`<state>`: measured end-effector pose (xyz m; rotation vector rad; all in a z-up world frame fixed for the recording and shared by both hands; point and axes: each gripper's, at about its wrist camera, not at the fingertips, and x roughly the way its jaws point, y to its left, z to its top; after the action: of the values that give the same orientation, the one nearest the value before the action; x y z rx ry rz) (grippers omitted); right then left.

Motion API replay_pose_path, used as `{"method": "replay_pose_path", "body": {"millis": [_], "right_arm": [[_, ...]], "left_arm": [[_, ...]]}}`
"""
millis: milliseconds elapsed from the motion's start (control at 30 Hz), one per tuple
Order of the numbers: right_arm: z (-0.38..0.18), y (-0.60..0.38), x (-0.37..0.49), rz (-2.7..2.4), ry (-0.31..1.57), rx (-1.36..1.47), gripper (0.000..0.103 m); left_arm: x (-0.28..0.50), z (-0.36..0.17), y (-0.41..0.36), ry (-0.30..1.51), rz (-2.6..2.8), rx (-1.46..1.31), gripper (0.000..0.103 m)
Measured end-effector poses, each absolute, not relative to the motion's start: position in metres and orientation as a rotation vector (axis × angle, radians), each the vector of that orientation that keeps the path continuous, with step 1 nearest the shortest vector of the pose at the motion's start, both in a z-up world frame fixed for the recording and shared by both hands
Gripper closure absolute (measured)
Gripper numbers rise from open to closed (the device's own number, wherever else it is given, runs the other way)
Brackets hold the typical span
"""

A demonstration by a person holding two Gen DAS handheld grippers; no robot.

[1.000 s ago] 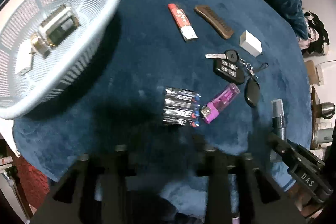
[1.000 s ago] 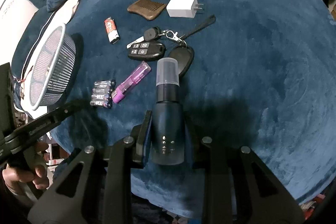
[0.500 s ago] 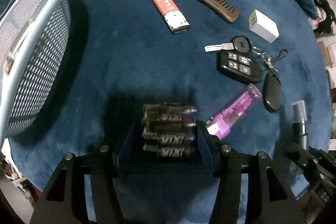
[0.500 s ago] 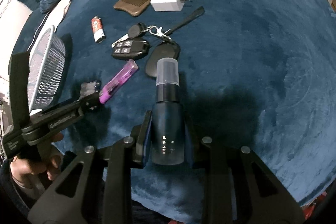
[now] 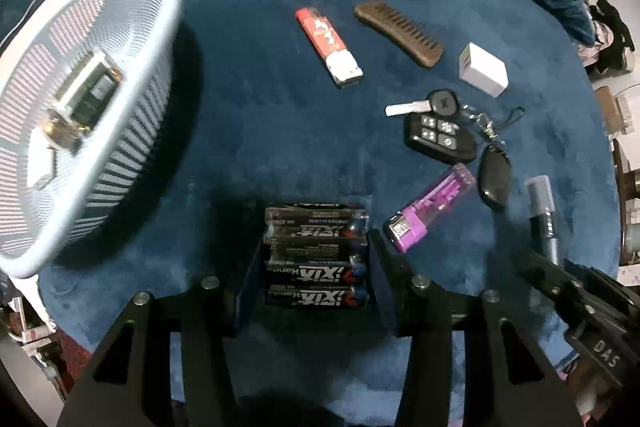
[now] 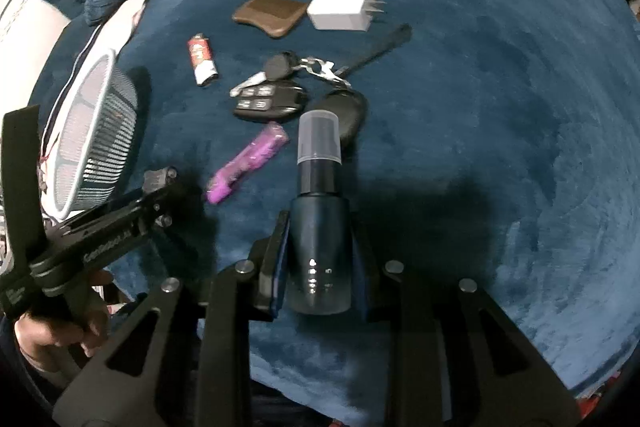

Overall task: Organize rigid objects
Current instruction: 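Grasp the four black batteries with the left tool while the right tool holds the bottle, then lower the batteries and bottle into the blue basket and open both tools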

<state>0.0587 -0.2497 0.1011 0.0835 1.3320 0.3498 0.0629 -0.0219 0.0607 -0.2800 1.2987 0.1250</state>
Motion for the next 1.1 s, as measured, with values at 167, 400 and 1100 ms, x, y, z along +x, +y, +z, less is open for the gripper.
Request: {"method": "replay_pose_path", "body": {"millis": [167,400,1100], "right_arm": [[0.112,-0.232,0.054,0.404,1.307,0.083,0.075],[0.124,-0.199,0.044,0.466,1.281,0.066,0.075],[0.143,-0.092,0.033,0.6,1.235,-0.035,0.075]], "left_arm": [[0.046,0.088,-0.01,1.258,0.14,-0.284,0.052],[0.025,0.119,0.024,1.197,0.183,-0.309,0.052],[-0.014,0.135,0.132,1.112,0.333,-0.416,0.052]]}}
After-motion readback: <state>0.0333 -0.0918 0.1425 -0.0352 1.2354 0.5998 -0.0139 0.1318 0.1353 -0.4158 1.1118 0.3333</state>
